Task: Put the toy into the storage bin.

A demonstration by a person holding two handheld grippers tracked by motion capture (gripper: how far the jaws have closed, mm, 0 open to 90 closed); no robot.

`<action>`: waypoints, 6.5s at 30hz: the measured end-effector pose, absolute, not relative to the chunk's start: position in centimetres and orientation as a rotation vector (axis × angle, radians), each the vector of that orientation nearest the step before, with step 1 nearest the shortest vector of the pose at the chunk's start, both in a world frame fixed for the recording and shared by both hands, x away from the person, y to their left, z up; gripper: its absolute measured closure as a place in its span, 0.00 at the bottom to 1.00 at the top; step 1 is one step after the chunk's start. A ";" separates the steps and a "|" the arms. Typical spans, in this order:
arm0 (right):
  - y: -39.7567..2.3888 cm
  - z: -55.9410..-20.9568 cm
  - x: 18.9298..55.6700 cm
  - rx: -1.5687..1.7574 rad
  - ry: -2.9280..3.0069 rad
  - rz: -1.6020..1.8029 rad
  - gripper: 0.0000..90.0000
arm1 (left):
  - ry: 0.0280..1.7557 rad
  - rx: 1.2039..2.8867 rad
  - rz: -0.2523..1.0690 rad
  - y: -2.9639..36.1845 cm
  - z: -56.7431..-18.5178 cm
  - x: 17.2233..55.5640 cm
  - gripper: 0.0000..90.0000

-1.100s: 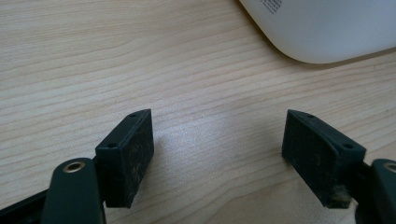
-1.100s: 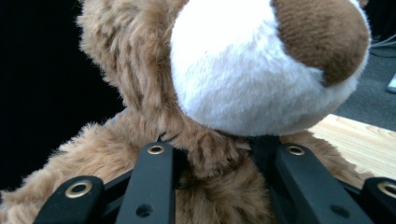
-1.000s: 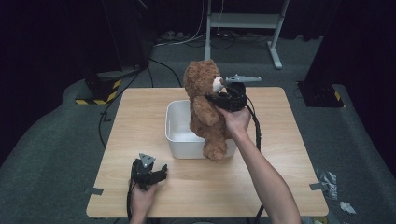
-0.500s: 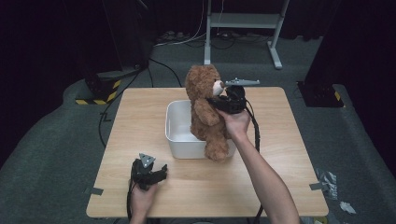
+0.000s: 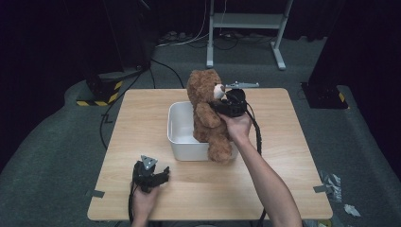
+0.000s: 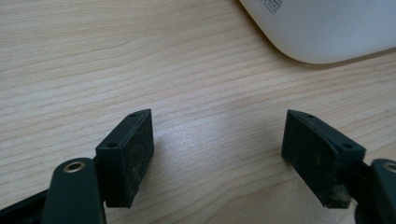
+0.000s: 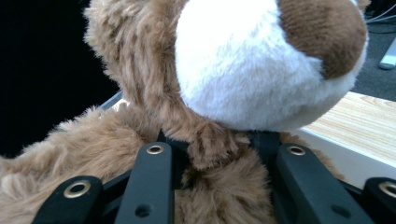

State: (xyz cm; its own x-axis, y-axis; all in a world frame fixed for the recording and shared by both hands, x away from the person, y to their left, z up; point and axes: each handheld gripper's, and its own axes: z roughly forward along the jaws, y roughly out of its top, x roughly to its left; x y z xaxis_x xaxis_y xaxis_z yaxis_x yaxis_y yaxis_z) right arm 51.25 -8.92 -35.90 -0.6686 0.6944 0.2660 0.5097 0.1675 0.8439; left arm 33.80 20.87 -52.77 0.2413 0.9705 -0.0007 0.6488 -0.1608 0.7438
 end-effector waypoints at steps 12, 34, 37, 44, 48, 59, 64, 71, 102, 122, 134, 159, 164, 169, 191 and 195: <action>-8.9 -36.3 51.5 1.200 2.261 1.481 0.75 | 1.477 1.890 0.658 20.9 -52.8 33.8 0.28; -8.9 -37.0 51.9 1.252 2.281 1.405 0.67 | 1.478 1.890 0.658 20.9 -52.8 33.8 0.28; -9.0 -36.9 51.9 1.262 2.283 1.397 0.65 | 1.478 1.890 0.658 20.9 -52.8 33.8 0.28; -9.0 -36.8 51.9 1.282 2.297 1.388 0.58 | 1.478 1.891 0.659 20.9 -52.8 33.8 0.28; -9.2 -36.7 51.9 1.290 2.302 1.384 0.55 | 1.476 1.892 0.660 20.9 -52.8 33.8 0.28; -9.5 -36.2 51.5 1.280 2.326 1.362 0.53 | 1.477 1.892 0.660 20.9 -52.8 33.8 0.28; -9.3 -36.5 51.5 1.248 2.361 1.332 0.64 | 1.478 1.891 0.660 20.9 -52.8 33.8 0.28; -9.1 -36.6 51.4 1.225 2.380 1.300 0.66 | 1.477 1.892 0.661 20.9 -52.8 33.8 0.28; -9.8 -36.1 49.8 1.169 2.382 1.260 0.63 | 1.477 1.894 0.660 20.9 -52.7 33.8 0.28; -12.1 -35.3 48.4 1.158 2.307 1.355 0.62 | 1.476 1.896 0.660 20.9 -52.7 33.8 0.28; -13.5 -34.5 47.3 1.137 2.257 1.402 0.61 | 1.475 1.895 0.661 20.9 -52.7 33.8 0.28; -17.2 -33.7 44.9 1.128 2.159 1.479 0.59 | 1.475 1.896 0.661 20.9 -52.7 33.8 0.28; -17.6 -33.6 44.5 1.127 2.150 1.489 0.59 | 1.475 1.896 0.661 20.9 -52.7 33.8 0.28; -18.4 -33.6 44.0 1.136 2.135 1.502 0.58 | 1.475 1.896 0.661 20.9 -52.7 33.8 0.28; -20.6 -33.7 41.8 1.147 2.108 1.572 0.57 | 1.479 1.895 0.662 20.8 -52.7 33.8 0.28; -20.8 -33.9 41.4 1.147 2.107 1.588 0.57 | 1.481 1.895 0.663 20.8 -52.7 33.8 0.28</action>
State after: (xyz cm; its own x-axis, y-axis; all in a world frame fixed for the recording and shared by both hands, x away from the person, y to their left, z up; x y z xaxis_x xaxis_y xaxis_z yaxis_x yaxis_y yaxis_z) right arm 41.42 -20.77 -33.91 -0.6528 0.7181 0.2411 0.4295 0.0888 0.8987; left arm 33.82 20.83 -52.73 0.2396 0.9709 0.0053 0.6502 -0.1645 0.7417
